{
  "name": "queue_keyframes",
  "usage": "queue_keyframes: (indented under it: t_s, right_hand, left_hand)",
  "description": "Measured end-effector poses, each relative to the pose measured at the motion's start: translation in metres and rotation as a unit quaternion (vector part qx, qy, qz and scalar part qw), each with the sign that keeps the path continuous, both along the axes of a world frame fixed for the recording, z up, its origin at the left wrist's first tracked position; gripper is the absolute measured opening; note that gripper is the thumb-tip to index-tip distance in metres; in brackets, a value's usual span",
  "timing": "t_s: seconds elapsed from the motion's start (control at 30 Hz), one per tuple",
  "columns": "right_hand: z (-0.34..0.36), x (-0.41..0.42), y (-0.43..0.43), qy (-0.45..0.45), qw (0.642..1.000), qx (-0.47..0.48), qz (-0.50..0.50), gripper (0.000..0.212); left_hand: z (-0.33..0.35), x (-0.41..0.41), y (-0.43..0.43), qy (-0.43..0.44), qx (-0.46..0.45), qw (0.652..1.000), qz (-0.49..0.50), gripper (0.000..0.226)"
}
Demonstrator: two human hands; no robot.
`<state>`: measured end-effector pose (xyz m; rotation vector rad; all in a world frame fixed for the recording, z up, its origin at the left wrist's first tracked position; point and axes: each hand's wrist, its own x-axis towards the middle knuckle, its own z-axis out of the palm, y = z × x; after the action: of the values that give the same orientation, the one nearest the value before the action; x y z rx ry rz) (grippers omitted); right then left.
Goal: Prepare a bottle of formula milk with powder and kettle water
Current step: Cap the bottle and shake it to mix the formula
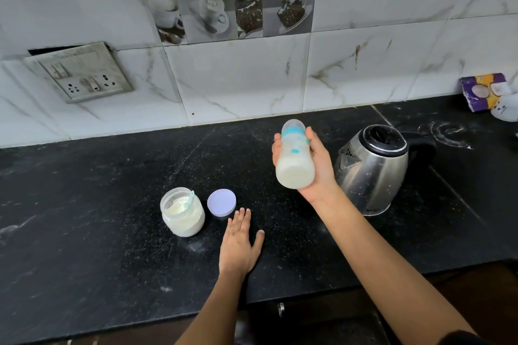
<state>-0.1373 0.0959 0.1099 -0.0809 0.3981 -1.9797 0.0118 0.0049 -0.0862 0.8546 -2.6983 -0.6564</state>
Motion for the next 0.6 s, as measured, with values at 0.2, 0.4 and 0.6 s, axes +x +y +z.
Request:
queue_keyframes:
  t_s: [0.2, 0.4, 0.6]
  right_hand:
    - [0.008, 0.001, -0.003, 0.028, 0.993, 0.058, -0.095, 0.037]
    - [0.000, -0.001, -0.004, 0.064, 0.989, 0.085, -0.106, 0.023]
    - [0.000, 0.001, -0.001, 0.073, 0.995, 0.036, -0.057, 0.044]
  left_hand:
    - [0.001, 0.000, 0.000, 0.006, 0.007, 1.000, 0.001, 0.065]
    - [0.001, 0.000, 0.000, 0.002, 0.007, 1.000, 0.002, 0.065]
    - [0.002, 0.000, 0.000, 0.003, 0.009, 1.000, 0.004, 0.065]
